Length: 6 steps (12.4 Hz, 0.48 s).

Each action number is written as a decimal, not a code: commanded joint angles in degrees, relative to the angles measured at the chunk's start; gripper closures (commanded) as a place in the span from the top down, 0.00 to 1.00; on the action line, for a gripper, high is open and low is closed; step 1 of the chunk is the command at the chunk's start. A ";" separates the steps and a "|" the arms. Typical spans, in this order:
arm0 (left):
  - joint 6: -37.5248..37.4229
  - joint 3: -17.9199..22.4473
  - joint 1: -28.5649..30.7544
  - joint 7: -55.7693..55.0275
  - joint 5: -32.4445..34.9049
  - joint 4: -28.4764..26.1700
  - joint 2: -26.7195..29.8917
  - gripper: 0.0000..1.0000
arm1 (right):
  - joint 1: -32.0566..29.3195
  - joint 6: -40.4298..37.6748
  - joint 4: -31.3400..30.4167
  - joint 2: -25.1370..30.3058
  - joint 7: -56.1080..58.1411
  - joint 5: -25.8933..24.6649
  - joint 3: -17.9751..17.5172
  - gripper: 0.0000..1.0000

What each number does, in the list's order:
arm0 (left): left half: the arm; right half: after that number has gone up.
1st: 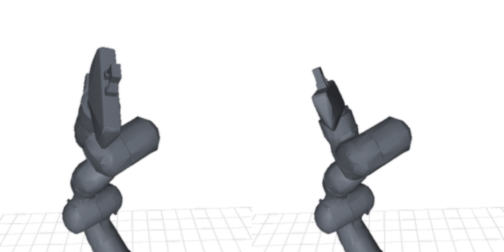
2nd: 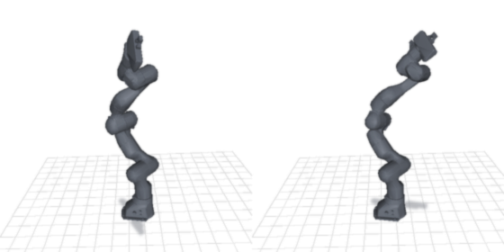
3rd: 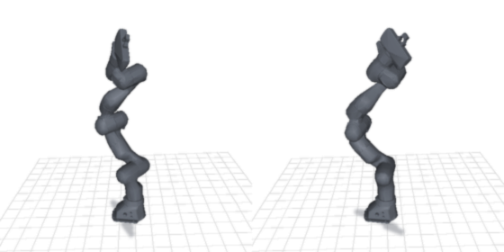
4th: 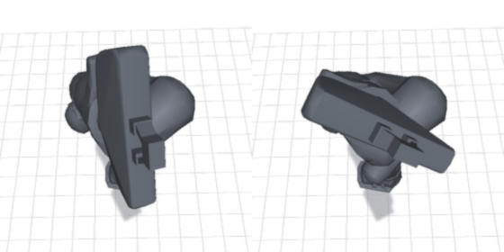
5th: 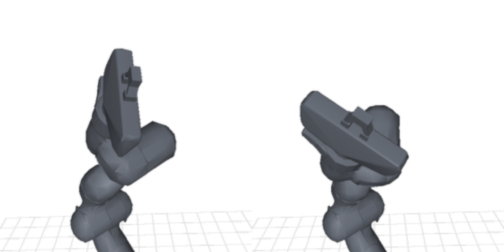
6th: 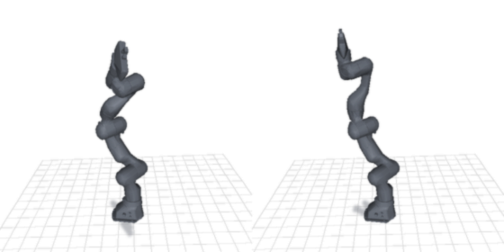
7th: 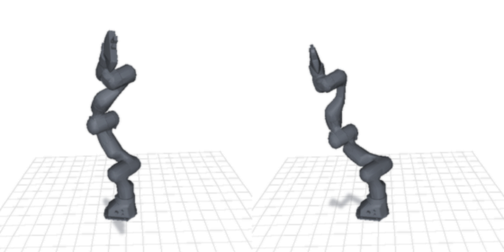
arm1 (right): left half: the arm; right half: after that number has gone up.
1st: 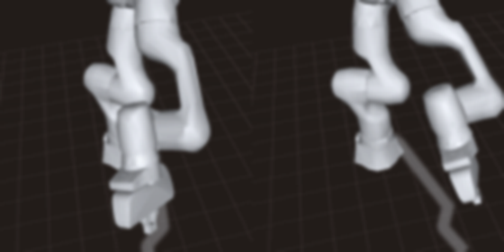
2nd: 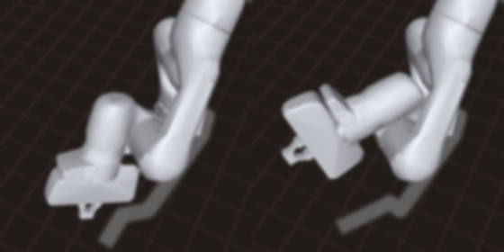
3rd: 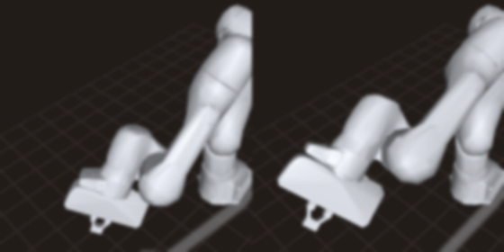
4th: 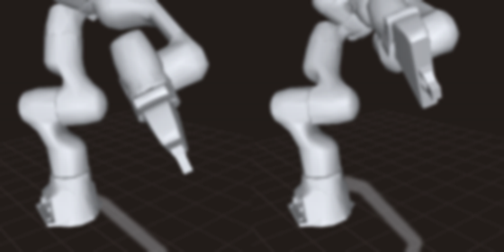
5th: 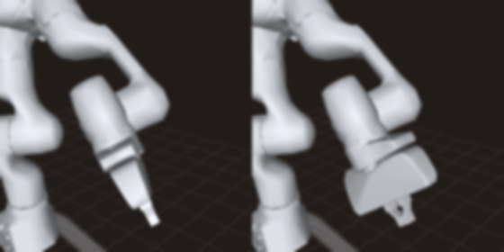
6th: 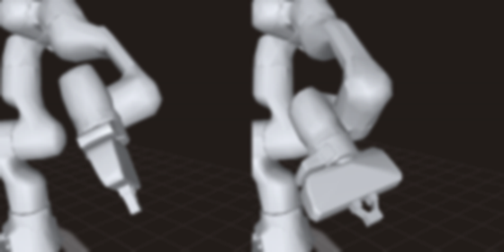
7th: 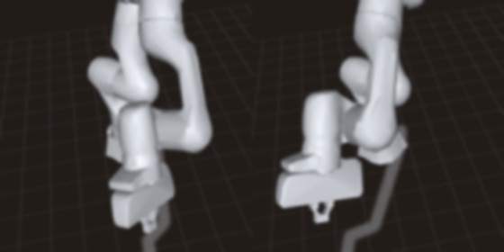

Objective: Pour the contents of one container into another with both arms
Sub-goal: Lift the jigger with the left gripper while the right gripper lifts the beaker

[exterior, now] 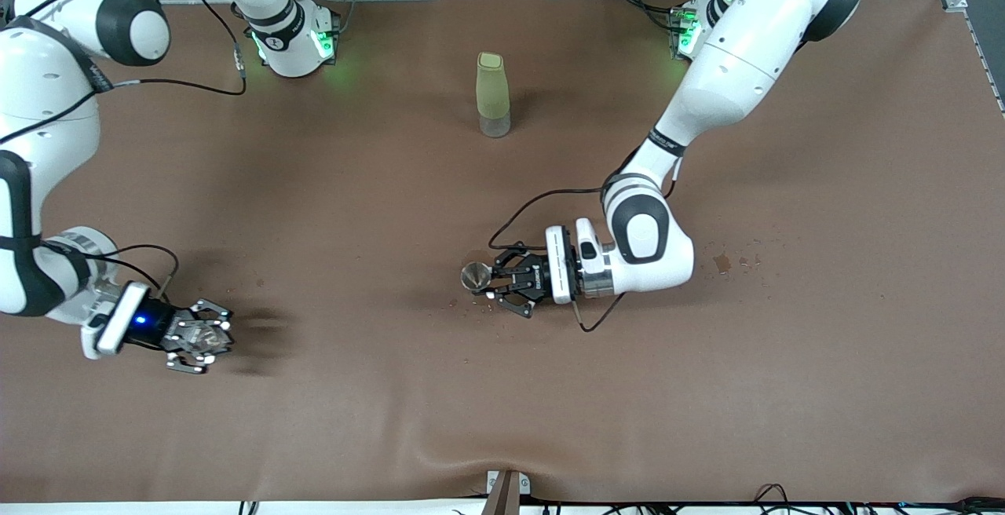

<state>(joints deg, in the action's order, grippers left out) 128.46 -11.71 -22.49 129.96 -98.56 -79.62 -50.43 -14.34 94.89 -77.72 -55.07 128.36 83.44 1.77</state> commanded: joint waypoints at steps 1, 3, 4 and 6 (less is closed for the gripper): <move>1.26 0.72 -1.50 -0.05 -1.90 2.63 -1.51 0.00 | 6.32 0.64 -0.77 2.68 -7.13 1.29 0.69 0.00; 1.97 0.72 -1.68 -0.05 -2.69 3.77 -2.39 0.00 | 11.24 3.09 0.37 3.57 -12.67 1.46 0.43 0.00; 2.06 0.72 -1.94 -0.05 -2.78 3.86 -2.48 0.00 | 13.35 4.93 1.42 3.74 -13.48 3.03 -0.27 0.00; 2.06 0.81 -1.94 -0.05 -3.30 3.95 -2.48 0.00 | 17.57 7.66 2.22 3.74 -13.66 8.30 -1.07 0.00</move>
<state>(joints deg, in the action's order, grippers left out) 129.51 -11.62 -23.31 129.96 -99.66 -77.96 -51.81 0.42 100.81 -75.62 -52.15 116.07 87.98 0.76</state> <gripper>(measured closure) 0.789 0.846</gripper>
